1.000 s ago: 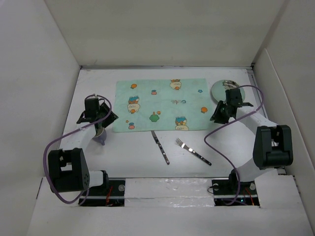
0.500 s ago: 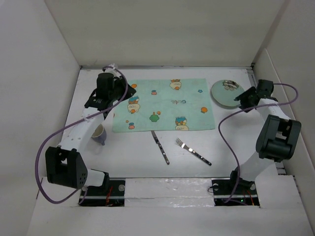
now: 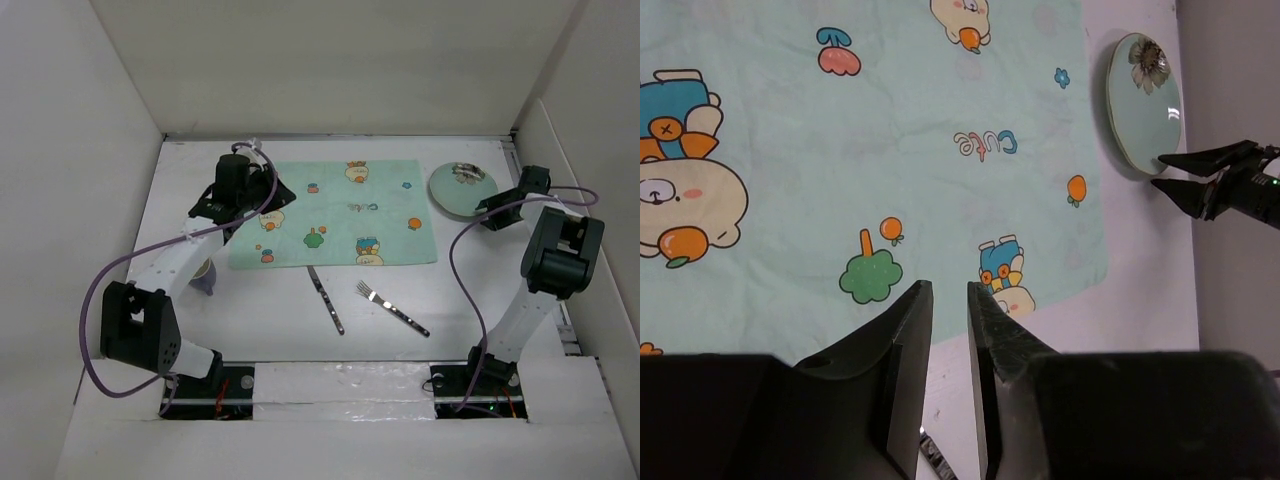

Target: Set the dinner table for one person

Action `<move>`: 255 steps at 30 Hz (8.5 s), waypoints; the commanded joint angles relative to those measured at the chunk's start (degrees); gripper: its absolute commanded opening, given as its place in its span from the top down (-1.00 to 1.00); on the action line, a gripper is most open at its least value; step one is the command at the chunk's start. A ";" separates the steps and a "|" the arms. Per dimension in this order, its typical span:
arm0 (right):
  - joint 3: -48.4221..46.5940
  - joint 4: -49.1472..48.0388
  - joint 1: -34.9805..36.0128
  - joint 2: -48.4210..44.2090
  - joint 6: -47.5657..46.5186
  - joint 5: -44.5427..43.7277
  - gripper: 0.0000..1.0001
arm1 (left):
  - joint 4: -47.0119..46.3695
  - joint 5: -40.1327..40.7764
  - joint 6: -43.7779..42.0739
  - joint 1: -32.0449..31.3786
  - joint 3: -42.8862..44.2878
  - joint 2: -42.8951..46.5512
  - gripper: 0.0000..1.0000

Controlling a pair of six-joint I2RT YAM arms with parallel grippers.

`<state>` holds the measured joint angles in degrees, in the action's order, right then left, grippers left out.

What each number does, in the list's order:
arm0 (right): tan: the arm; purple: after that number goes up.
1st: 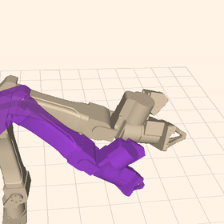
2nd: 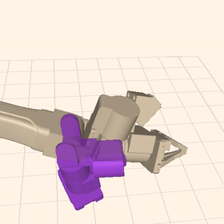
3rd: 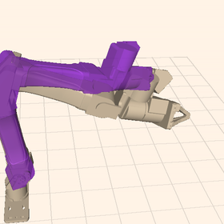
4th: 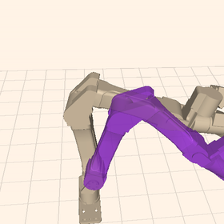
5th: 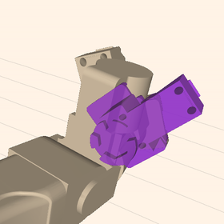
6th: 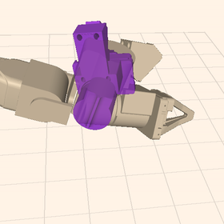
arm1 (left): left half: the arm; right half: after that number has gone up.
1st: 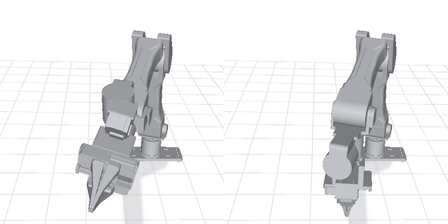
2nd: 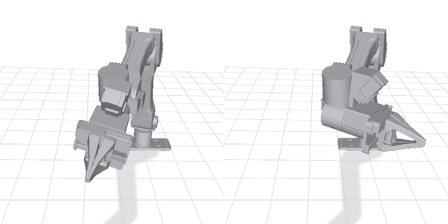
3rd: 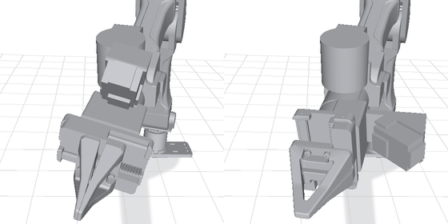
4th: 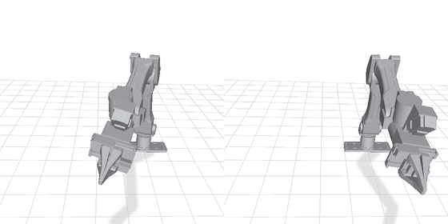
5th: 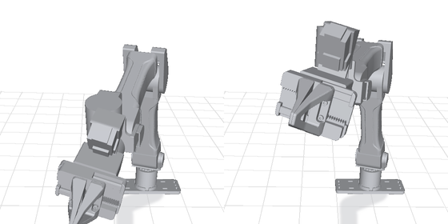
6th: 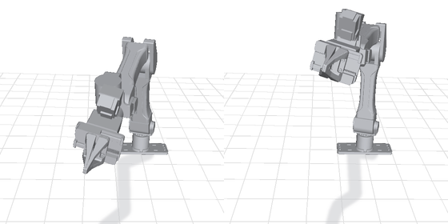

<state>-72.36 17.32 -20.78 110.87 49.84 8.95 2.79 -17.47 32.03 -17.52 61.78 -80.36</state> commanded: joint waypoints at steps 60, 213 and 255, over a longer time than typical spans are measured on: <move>-2.17 -36.75 33.43 -4.00 8.42 24.45 1.00 | 8.46 4.64 -5.84 0.29 6.08 9.34 0.58; 15.23 37.08 58.99 -26.50 -25.85 -8.39 -0.23 | 11.98 6.22 -12.17 2.49 10.11 8.81 0.50; -53.55 33.65 69.55 13.82 -23.39 -0.95 1.00 | 23.67 16.86 -1.36 1.35 17.85 16.90 0.53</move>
<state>-114.41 49.52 51.55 114.93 27.44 4.27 22.96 -3.51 26.00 -15.40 77.91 -67.70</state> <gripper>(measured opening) 0.190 0.239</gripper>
